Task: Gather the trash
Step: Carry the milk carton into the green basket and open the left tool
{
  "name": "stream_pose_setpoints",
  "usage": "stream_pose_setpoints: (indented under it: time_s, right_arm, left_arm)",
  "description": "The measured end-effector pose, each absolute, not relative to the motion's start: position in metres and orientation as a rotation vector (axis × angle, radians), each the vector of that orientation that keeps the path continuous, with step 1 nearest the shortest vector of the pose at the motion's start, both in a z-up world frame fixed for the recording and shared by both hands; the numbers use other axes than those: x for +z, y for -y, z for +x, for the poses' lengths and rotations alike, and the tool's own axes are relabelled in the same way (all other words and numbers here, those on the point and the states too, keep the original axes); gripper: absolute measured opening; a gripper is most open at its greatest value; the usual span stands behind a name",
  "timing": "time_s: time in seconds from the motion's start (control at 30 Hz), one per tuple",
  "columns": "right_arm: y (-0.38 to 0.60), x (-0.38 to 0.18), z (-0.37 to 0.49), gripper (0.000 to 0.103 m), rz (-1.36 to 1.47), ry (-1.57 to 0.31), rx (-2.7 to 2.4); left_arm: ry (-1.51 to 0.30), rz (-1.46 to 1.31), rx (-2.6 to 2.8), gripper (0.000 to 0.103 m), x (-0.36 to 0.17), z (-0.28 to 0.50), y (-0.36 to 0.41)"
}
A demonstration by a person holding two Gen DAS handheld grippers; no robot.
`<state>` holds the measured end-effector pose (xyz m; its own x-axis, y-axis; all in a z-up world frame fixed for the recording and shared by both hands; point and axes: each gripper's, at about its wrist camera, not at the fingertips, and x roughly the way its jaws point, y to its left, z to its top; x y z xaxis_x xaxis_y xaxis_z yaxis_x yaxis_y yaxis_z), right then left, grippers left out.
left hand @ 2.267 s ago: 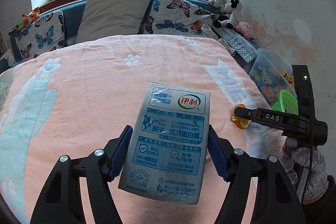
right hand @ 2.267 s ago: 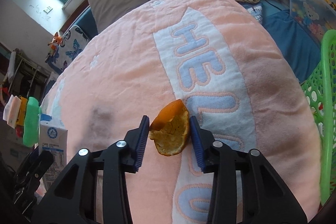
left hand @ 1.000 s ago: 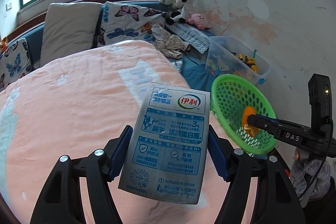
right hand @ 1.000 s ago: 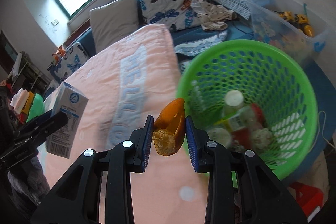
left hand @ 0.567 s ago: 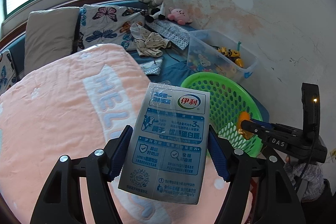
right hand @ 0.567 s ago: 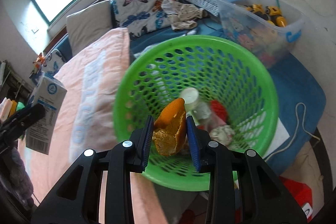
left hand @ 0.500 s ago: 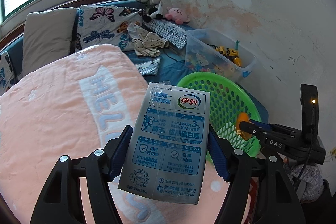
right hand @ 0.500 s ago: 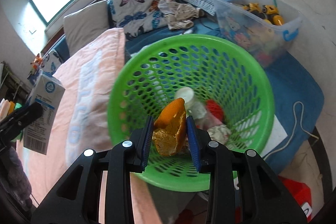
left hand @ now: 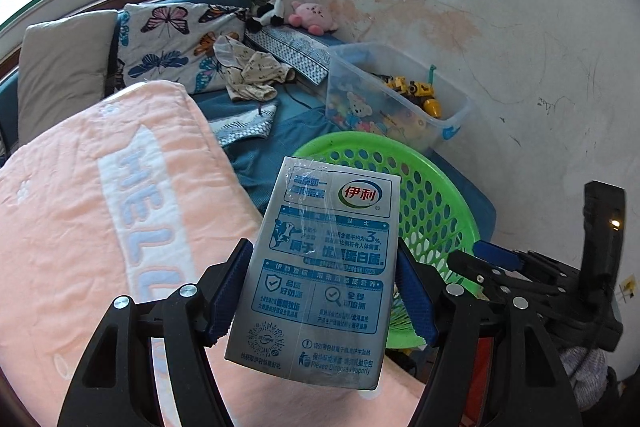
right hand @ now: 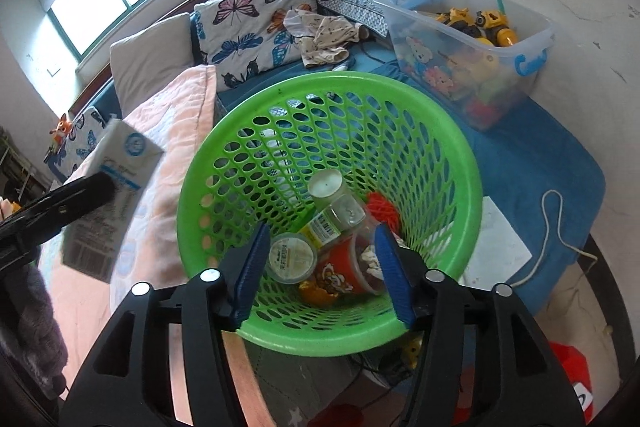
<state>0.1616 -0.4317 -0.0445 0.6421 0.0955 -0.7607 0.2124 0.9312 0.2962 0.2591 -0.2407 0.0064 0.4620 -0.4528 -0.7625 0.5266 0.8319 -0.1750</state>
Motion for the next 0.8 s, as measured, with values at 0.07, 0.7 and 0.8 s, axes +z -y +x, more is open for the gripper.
stream_pose_setpoints:
  time_s: [0.07,0.7,0.8]
  right_arm:
    - [0.432,-0.044,0.158,0.06,0.376,-0.872,-0.071]
    - [0.439,-0.048,0.135,0.069,0.38,-0.843,-0.08]
    - [0.437,-0.046,0.134,0.069,0.383,-0.84,-0.079]
  left_arm:
    - [-0.919,0.086,-0.61,0.067,0.002,0.26,0.246]
    - [-0.975,0.08,-0.654,0.075,-0.026,0.267,0.277]
    - [-0.966,0.083,-0.646,0.075,-0.023,0.264,0.273]
